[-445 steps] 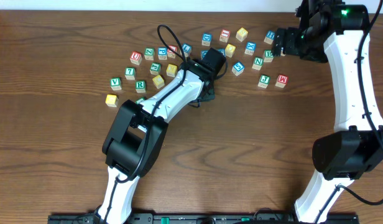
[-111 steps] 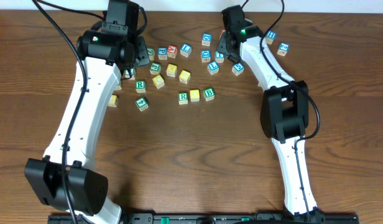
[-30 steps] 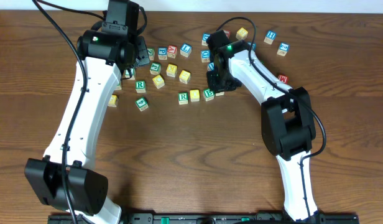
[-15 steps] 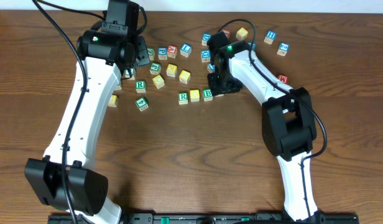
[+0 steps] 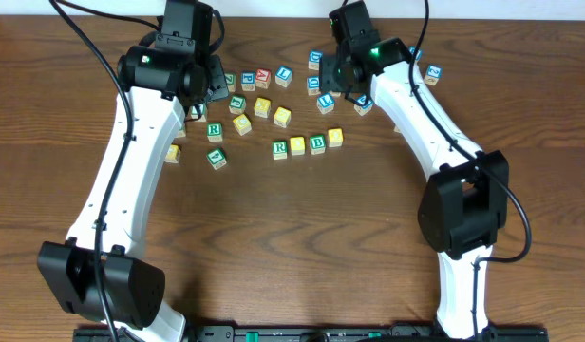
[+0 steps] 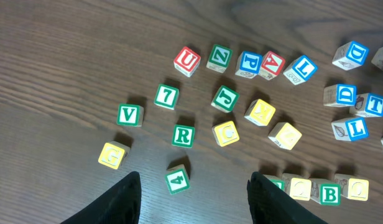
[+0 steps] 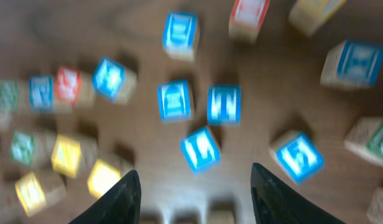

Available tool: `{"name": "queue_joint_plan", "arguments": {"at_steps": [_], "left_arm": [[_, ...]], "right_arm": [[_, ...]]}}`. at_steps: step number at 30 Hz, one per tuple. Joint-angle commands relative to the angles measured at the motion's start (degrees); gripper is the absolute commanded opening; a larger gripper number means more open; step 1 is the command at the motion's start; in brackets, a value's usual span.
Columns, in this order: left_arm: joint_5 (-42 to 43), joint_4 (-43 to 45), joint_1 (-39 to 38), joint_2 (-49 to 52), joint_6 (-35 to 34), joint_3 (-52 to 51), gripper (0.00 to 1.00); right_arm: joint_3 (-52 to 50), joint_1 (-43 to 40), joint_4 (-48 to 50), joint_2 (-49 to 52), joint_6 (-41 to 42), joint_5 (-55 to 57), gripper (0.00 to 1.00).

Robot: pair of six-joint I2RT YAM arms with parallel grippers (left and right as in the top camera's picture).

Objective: Spell out ROBOT
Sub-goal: 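Move the right gripper to the blue T block and grasp it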

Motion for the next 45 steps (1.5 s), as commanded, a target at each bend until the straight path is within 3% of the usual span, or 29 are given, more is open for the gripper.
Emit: {"name": "queue_joint_plan", "arguments": {"at_steps": [1,14,34,45], "left_arm": [[-0.1,-0.1,0.2,-0.3,0.3,0.3,0.55],[-0.1,-0.2,0.2,-0.2,0.3,0.3,0.55],[-0.1,-0.1,0.2,-0.2,0.3,0.3,0.55],[-0.1,0.1,0.2,-0.2,0.3,0.3,0.55]], "right_arm": [[0.3,-0.1,3.9,2.7,5.4,5.8,0.51],[0.3,-2.4,14.3,10.0,4.5,6.0,0.5],[0.3,-2.3,17.2,15.5,1.2,3.2,0.47],[0.3,-2.2,16.6,16.1,1.5,3.1,0.36]]}}
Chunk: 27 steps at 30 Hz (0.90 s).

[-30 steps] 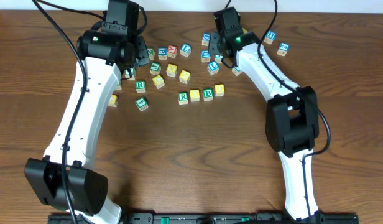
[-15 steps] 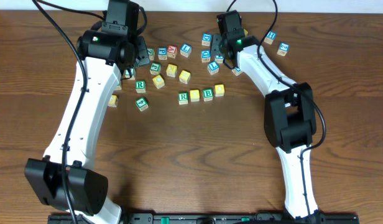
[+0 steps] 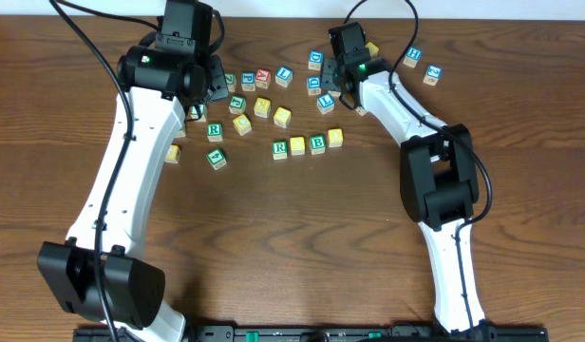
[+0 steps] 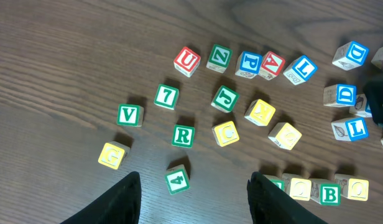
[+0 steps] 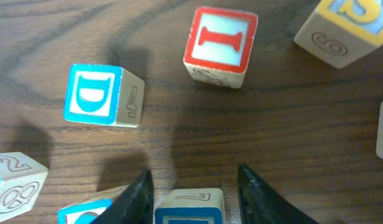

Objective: Spell out ROBOT
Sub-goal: 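Move the right gripper to the blue T block and grasp it, then carry the T block and place it right of the second O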

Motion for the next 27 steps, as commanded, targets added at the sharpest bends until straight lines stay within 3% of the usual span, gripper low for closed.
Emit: {"name": "queue_joint_plan", "arguments": {"at_steps": [1,7,16,27], "left_arm": [[-0.1,0.1,0.2,-0.2,0.3,0.3,0.55],[-0.1,0.1,0.2,-0.2,0.3,0.3,0.55],[-0.1,0.1,0.2,-0.2,0.3,0.3,0.55],[-0.1,0.1,0.2,-0.2,0.3,0.3,0.55]], "right_arm": [[0.3,0.3,-0.9,1.6,-0.4,-0.3,0.35],[0.3,0.3,-1.8,1.6,-0.4,-1.1,0.34],[0.4,0.3,-2.0,1.2,-0.4,-1.1,0.23],[0.4,-0.5,-4.7,-6.8,-0.9,-1.6,0.26]]}}
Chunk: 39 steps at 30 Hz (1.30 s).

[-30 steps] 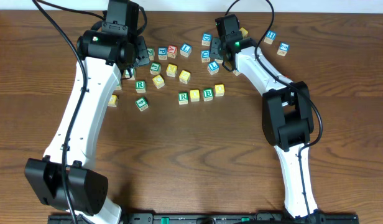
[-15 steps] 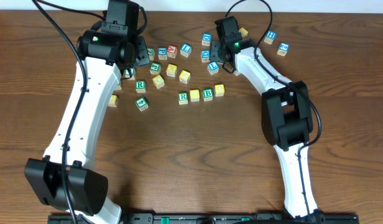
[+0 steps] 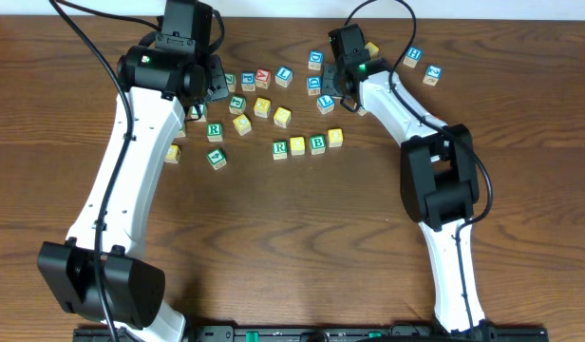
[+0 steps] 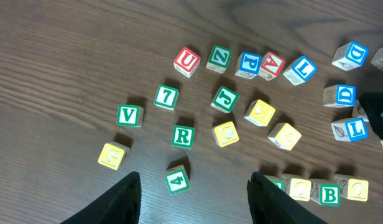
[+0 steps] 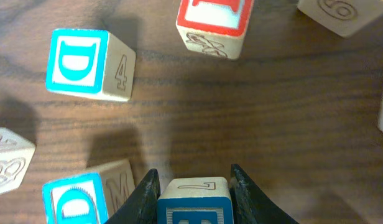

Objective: Spell out ROBOT
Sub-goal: 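Carry the T block and place it right of the second O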

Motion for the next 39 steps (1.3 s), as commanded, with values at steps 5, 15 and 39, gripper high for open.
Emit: {"name": "queue_joint_plan", "arguments": {"at_steps": [5,15,39], "left_arm": [[-0.1,0.0,0.2,-0.2,0.3,0.3,0.55],[-0.1,0.1,0.2,-0.2,0.3,0.3,0.55],[-0.1,0.9,0.2,-0.2,0.3,0.3,0.55]], "right_arm": [[0.4,-0.4,-7.2,-12.9,-3.3,-0.3,0.25],[0.3,-0.4,-30.3,-18.0,-5.6,-0.3,0.21],[-7.8,0.9,-26.1,-10.6,-7.1,-0.3,0.2]]}}
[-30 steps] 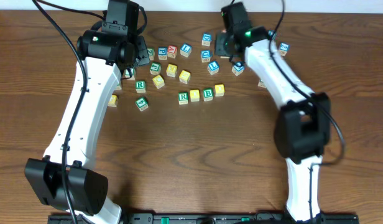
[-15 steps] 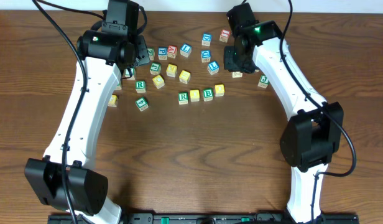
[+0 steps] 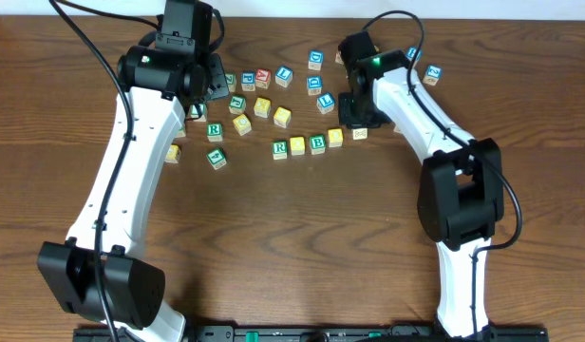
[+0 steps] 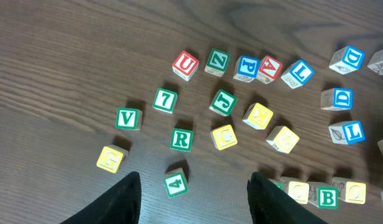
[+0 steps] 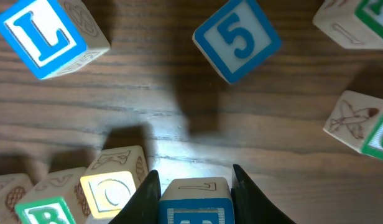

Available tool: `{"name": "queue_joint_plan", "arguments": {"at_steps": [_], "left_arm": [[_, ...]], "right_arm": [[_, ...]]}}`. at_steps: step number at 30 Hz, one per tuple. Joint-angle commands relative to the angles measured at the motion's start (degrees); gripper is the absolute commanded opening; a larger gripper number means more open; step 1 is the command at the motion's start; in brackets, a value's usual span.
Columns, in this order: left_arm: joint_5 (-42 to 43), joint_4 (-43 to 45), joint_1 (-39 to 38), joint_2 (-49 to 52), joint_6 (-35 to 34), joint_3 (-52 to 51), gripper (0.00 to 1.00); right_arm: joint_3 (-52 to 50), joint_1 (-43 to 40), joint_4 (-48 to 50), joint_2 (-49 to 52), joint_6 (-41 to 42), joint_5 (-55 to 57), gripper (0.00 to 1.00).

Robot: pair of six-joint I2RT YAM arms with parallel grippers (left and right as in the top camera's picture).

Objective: Spell out ROBOT
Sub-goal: 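Carry the T block and place it right of the second O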

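Observation:
A row of blocks lies mid-table: green R [image 3: 279, 147], yellow O [image 3: 297, 145], green B [image 3: 317, 143], yellow O [image 3: 335, 139]. My right gripper [image 3: 357, 122] is at the row's right end, shut on a blue block [image 5: 194, 202] whose letter is cut off by the frame edge. In the right wrist view this block sits close beside the yellow O [image 5: 114, 186], low over the wood. My left gripper [image 4: 194, 205] hangs open and empty high over the left cluster, above a green 4 [image 4: 175, 184] and a spare green R [image 4: 181, 139].
Loose blocks are scattered behind the row: blue L [image 5: 48, 31] and blue 5 [image 5: 238, 37] just past the right gripper, red U [image 4: 185, 64], green Z [image 4: 217, 61], green 7 [image 4: 165, 99], green V [image 4: 127, 118], and blue D [image 4: 342, 98].
My right gripper, shut on the blue block, was among the back blocks by the blue D and red I; it is now at the right end of the R-O-B-O row. The left wrist view shifted slightly.
My right gripper was open above the blue blocks at the back. Then it was low with its fingers around one blue block, then shut on it. Now that block is beside the row's last yellow O. The left gripper stayed open over the left cluster.

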Motion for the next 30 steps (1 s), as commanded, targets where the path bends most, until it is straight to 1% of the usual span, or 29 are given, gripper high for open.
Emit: {"name": "queue_joint_plan", "arguments": {"at_steps": [1,13,18,21,30], "left_arm": [[-0.1,0.2,0.2,-0.2,0.3,0.3,0.55],[-0.1,0.2,0.2,-0.2,0.3,0.3,0.55],[-0.1,0.2,0.2,-0.2,0.3,0.3,0.55],[-0.1,0.2,0.2,-0.2,0.3,0.3,0.55],[-0.1,0.2,0.2,-0.2,0.3,0.3,0.55]], "right_arm": [[-2.3,0.7,3.1,0.7,-0.7,0.1,0.2],[-9.1,2.2,11.1,0.7,-0.7,0.2,0.23],[-9.2,2.3,11.2,0.7,-0.7,0.2,0.26],[-9.1,2.3,11.2,0.7,-0.7,0.2,0.32],[-7.0,2.2,9.4,0.6,-0.7,0.2,0.35]]}}
